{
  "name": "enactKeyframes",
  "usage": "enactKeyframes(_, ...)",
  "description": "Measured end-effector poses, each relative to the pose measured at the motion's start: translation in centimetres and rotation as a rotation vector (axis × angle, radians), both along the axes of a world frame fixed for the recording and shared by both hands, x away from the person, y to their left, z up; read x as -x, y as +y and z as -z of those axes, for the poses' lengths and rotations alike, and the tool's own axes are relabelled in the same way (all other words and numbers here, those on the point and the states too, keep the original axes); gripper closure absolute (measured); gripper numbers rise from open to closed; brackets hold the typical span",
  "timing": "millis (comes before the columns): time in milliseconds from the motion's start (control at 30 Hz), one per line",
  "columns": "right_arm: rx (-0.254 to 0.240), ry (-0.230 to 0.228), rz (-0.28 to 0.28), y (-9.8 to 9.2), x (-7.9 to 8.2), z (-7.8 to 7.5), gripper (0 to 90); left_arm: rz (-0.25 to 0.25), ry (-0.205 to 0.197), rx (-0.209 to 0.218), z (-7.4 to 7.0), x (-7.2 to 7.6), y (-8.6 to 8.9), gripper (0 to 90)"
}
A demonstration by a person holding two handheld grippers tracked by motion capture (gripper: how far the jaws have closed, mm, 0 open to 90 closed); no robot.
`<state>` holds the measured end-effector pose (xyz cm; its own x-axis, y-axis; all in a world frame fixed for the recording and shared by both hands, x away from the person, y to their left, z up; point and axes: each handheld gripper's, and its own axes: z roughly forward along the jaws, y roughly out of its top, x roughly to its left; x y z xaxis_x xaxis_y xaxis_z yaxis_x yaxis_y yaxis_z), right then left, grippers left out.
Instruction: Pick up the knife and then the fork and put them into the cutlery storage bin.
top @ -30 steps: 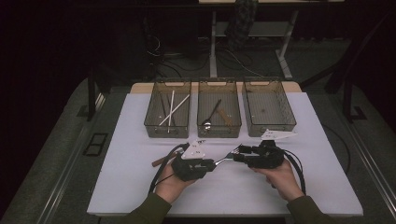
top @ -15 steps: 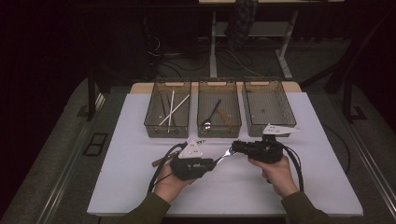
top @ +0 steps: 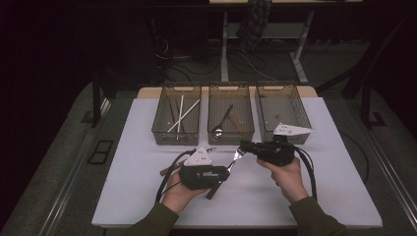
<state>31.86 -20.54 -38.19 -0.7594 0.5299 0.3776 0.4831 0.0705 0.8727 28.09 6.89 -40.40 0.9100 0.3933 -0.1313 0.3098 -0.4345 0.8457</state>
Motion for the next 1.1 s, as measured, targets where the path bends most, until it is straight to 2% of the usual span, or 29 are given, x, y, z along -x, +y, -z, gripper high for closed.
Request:
enactKeyframes(167, 0.024, -0.027, 0.034, -0.7, -0.4, -1.0, 86.7, -0.037, -0.014, 0.005, 0.0, -0.2, 1.4, 52.0)
enactKeyframes(367, 0.011, -0.042, 0.087, -2.5, -1.4, -2.0, 86.6, -0.072, -0.002, 0.006, 0.5, -0.4, 4.2, 42.5)
enactKeyframes(533, 0.047, -0.057, 0.134, -3.8, -2.3, -2.7, 86.6, -0.082, -0.023, -0.015, 1.5, -0.1, 6.5, 35.3)
enactKeyframes(700, 0.083, -0.079, 0.185, -5.6, -3.2, -4.1, 86.6, -0.102, -0.012, -0.021, 2.4, 0.3, 8.3, 26.2)
enactKeyframes(833, 0.109, -0.099, 0.231, -7.3, -4.0, -5.5, 86.6, -0.112, 0.0, -0.015, 3.1, 0.3, 8.7, 18.5)
enactKeyframes(900, 0.12, -0.107, 0.256, -8.2, -4.5, -6.2, 86.6, -0.134, -0.006, -0.039, 3.2, 0.3, 8.5, 11.0)
enactKeyframes(933, 0.123, -0.111, 0.268, -8.6, -4.7, -6.6, 86.6, -0.135, -0.009, -0.041, 3.2, 0.3, 8.5, 10.0)
enactKeyframes(1000, 0.125, -0.123, 0.299, -9.5, -5.1, -7.4, 86.6, -0.131, -0.001, -0.039, 3.3, 0.3, 8.4, 2.1)
enactKeyframes(1100, 0.132, -0.137, 0.34, -10.6, -5.7, -8.6, 86.6, -0.136, 0.002, -0.039, 3.4, 0.2, 8.3, 0.0)
